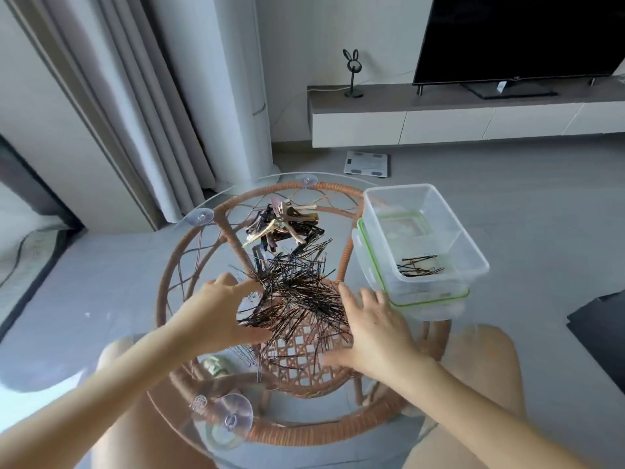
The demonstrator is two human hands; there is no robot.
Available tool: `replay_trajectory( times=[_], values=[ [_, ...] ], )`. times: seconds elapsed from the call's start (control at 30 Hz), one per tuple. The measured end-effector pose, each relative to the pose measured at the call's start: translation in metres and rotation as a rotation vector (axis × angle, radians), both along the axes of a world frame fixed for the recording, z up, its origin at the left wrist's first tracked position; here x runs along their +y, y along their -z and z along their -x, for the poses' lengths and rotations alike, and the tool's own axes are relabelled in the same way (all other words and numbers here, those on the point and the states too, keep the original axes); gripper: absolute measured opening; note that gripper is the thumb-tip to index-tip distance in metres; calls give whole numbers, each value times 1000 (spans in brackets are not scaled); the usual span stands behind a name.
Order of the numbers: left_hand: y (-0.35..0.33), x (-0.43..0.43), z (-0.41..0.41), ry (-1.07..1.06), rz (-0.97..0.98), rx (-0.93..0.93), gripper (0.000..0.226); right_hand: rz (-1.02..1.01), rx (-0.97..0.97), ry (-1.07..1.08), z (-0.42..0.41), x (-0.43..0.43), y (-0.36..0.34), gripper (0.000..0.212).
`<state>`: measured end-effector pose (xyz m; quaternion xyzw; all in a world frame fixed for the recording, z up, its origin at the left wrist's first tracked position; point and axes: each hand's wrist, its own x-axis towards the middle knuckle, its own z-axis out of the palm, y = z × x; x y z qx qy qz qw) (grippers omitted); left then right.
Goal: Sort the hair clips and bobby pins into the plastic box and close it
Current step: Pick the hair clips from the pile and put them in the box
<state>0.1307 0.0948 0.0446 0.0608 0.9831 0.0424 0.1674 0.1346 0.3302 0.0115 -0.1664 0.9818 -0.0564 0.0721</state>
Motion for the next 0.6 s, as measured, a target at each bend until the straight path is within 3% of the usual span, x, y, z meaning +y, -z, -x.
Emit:
replay_trajectory(
  times=[0.13, 0.3, 0.4, 0.6],
  values=[
    [25, -4, -21, 1, 3, 59, 95, 114, 78, 51, 9, -33, 11, 97],
    [28, 5, -9, -53, -281, 151, 47, 308, 108, 31, 18, -51, 7, 42],
    [23, 4, 1, -84, -349, 195, 23, 416, 77, 68, 18, -48, 4, 36],
    [13, 4, 7, -99, -408, 228, 15, 523, 125, 151, 20, -38, -11, 29]
  ],
)
